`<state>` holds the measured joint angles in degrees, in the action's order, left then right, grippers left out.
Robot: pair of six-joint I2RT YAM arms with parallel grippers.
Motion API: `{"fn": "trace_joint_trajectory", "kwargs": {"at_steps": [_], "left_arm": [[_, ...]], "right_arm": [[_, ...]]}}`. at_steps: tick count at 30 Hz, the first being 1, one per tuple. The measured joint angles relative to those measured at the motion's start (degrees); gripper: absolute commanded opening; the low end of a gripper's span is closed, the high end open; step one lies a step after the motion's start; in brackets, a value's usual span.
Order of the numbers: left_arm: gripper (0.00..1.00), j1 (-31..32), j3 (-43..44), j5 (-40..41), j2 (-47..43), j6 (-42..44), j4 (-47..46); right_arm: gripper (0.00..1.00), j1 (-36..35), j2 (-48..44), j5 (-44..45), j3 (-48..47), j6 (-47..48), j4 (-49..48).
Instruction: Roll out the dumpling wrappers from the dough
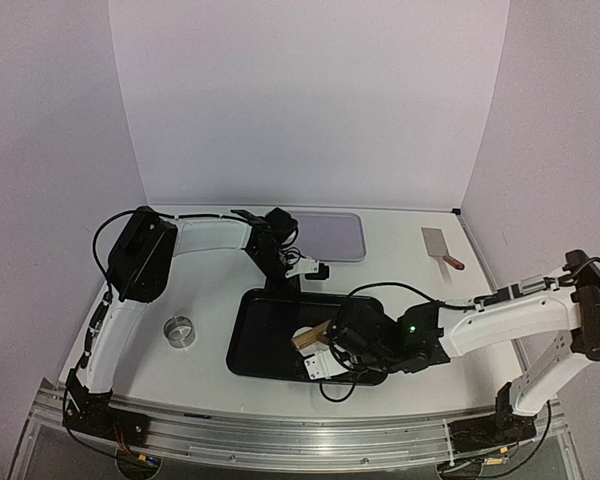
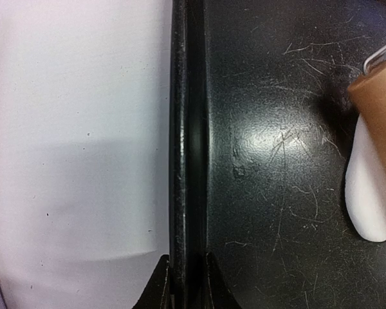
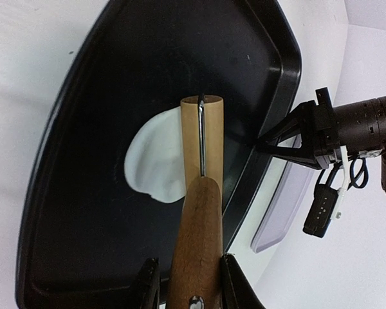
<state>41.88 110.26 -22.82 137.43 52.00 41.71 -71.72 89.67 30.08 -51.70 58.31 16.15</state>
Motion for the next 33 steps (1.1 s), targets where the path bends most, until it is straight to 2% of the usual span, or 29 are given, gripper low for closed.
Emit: {"fn": "trace_joint_trajectory", "kwargs": {"at_steps": [3,11,16,21,30,33], "left_arm": [[0.00,-0.05,0.00,-0.02,0.00,-0.02,0.00],[0.00,-0.08,-0.03,-0.03,0.00,-0.01,-0.02],[0.00,-0.21,-0.02,-0.03,0.00,0.01,-0.02],[0.00,-0.23,-0.02,-0.05,0.00,0.01,-0.02],[0.00,-0.25,-0.02,-0.03,0.00,0.03,-0.02],[0.00,-0.27,-0.02,-0.03,0.00,0.03,-0.02]], "right_arm": [[0.00,0.08,-0.21,-1.10,-0.01,0.81,1.50],[0.00,1.37,7.33,-0.02,-7.33,1.69,0.91],[0.00,1.12,3.82,-0.50,-2.80,1.25,-1.63],[0.00,0.01,0.58,-0.98,-0.95,0.66,1.49],[0.00,0.96,9.53,1.56,-8.51,1.17,0.42],[0.00,0.92,8.37,1.71,-7.32,0.87,-0.80]]}}
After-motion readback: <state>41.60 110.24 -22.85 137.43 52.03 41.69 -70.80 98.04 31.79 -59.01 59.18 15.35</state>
